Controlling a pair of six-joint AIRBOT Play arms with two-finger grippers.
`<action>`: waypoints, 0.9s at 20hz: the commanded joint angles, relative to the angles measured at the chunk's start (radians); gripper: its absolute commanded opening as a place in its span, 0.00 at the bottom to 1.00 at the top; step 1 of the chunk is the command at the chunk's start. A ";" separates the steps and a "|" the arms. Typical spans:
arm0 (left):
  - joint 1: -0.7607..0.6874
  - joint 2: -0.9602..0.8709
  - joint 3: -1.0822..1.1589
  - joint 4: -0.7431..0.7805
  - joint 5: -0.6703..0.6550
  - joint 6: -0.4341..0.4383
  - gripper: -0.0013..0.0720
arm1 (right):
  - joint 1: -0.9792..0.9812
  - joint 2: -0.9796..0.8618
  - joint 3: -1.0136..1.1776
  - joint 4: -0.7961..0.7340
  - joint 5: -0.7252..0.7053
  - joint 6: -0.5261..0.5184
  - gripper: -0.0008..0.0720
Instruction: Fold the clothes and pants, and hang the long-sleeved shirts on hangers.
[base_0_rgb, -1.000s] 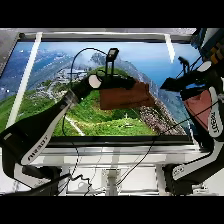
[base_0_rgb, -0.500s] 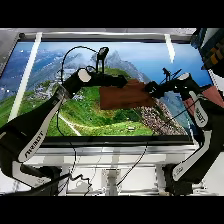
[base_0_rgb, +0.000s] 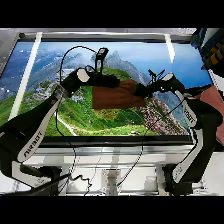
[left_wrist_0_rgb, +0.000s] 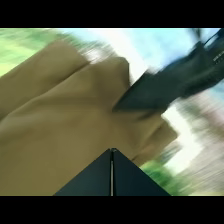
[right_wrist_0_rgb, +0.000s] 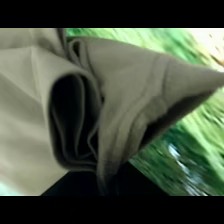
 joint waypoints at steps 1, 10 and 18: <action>0.055 0.032 0.000 0.334 -0.198 -0.019 0.03 | -0.004 0.060 0.039 0.066 0.001 0.003 0.03; 0.256 0.263 0.000 0.674 -0.483 -0.186 0.03 | -0.447 0.413 0.140 0.008 0.163 0.262 0.03; 0.254 0.312 0.000 0.673 -0.484 -0.186 0.03 | -0.992 0.628 0.139 -0.462 0.537 0.487 0.03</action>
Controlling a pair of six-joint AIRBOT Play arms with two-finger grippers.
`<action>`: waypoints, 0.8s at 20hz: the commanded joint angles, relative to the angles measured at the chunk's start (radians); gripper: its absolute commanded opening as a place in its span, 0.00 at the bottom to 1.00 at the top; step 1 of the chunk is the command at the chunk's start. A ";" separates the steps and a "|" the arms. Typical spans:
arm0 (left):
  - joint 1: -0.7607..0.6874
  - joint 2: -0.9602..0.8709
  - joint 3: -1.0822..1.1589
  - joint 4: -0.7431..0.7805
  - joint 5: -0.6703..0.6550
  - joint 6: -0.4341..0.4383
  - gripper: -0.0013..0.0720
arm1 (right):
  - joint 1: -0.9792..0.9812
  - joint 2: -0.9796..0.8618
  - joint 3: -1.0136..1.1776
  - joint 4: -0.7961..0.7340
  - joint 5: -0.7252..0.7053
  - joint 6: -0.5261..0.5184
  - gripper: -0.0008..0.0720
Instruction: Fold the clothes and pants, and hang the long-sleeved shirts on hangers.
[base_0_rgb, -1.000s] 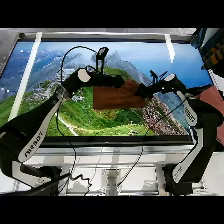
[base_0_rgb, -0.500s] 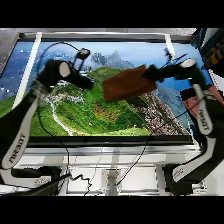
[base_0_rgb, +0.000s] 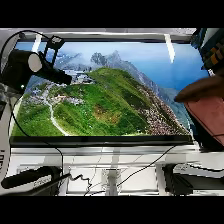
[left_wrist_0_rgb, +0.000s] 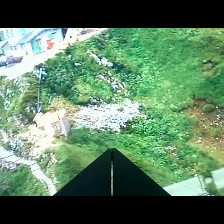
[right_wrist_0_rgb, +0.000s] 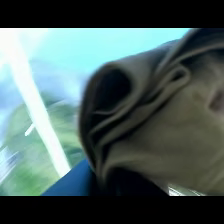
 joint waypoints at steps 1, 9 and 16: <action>0.003 0.008 0.000 0.006 -0.006 -0.003 0.03 | -0.209 0.064 0.000 -0.336 0.236 0.115 0.03; 0.003 0.008 -0.001 -0.003 -0.006 -0.003 0.03 | -0.307 0.064 -0.021 -0.548 0.283 0.132 0.95; 0.003 0.008 -0.001 -0.003 -0.006 -0.003 0.03 | -0.300 0.064 -0.022 -0.373 0.261 0.128 0.37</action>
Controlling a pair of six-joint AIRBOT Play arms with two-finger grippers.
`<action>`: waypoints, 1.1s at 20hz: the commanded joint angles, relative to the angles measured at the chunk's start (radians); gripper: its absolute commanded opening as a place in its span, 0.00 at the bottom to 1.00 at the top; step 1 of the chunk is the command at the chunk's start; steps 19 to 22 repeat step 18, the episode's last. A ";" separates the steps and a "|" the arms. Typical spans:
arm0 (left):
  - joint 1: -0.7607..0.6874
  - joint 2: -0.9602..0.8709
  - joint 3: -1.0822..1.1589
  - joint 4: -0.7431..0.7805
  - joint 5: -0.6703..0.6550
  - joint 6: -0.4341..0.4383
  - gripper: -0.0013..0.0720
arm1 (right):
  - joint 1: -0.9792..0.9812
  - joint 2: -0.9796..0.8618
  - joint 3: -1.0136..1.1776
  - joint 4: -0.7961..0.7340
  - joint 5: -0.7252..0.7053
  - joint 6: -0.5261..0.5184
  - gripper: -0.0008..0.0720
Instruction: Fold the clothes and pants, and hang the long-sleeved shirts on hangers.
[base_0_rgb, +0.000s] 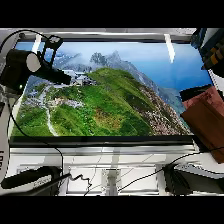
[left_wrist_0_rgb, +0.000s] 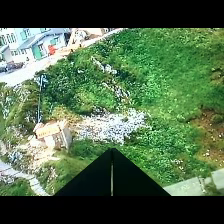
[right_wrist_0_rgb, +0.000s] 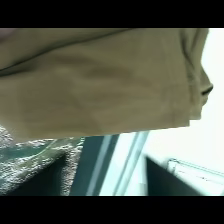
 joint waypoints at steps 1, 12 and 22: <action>0.001 0.001 0.000 -0.001 0.000 0.000 0.03 | 0.011 0.001 0.000 0.196 -0.013 -0.023 0.13; 0.001 0.001 0.000 -0.001 0.000 0.000 0.03 | 0.955 0.005 0.000 0.290 -0.056 -0.276 0.03; 0.001 0.001 0.000 -0.001 0.000 0.000 0.03 | 1.461 0.005 0.000 -0.158 -0.262 -0.095 0.03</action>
